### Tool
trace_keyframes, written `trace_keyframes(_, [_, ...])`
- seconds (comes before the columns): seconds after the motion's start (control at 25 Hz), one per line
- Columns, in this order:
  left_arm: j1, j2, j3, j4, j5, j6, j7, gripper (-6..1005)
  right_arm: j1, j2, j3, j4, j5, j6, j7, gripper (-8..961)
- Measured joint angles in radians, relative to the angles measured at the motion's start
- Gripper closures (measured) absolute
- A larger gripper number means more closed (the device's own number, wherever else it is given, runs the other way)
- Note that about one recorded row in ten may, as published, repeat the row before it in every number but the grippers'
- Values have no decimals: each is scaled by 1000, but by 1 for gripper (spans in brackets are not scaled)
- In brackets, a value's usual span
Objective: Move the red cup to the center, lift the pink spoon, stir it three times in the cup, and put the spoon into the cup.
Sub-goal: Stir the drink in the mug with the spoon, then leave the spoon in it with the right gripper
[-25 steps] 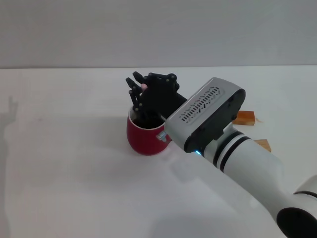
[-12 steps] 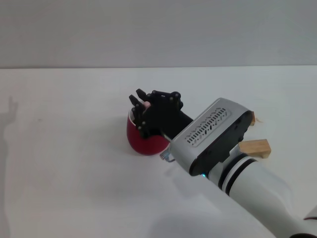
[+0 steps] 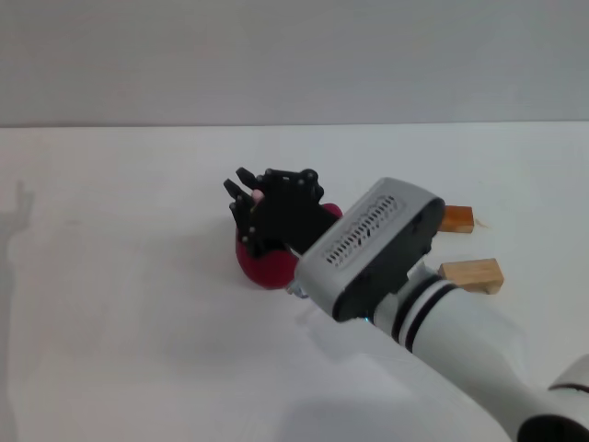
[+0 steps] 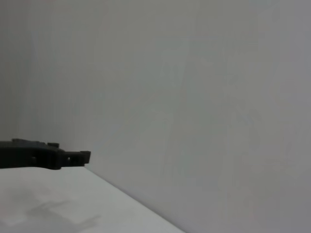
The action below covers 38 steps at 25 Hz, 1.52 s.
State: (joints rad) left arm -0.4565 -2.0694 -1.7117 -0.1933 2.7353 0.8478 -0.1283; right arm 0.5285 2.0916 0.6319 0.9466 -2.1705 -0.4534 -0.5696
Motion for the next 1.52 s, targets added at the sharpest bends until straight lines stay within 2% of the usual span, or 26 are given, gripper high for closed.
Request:
trace_keyframes(0.08, [2, 0, 5, 0, 0, 3, -12, 170, 44, 0, 0, -41, 34, -11, -1, 829])
trace_keyframes(0.36, [2, 0, 5, 0, 0, 4, -14, 170, 65, 1, 22, -70, 39, -18, -3, 828])
trace_keyframes(0.72, [-3, 1, 4, 0, -1, 3, -14, 170, -12, -5, 22, -5, 32, -1, -8, 828])
trace_keyframes(0.96, [-6, 2, 4, 0, -2, 4, -14, 170, -59, -2, 25, 56, 36, 20, -83, 828])
trace_keyframes(1.12, [-7, 2, 4, -1, -2, 4, -14, 170, -29, 0, 26, 41, 38, 15, -82, 828])
trace_keyframes(1.32, [-8, 2, 4, -2, -2, 4, -14, 170, 47, 0, 23, -22, 98, -10, -77, 829])
trace_keyframes(1.52, [-8, 2, 4, -1, -2, 4, -14, 170, 62, 1, 35, -46, 118, -18, -82, 829])
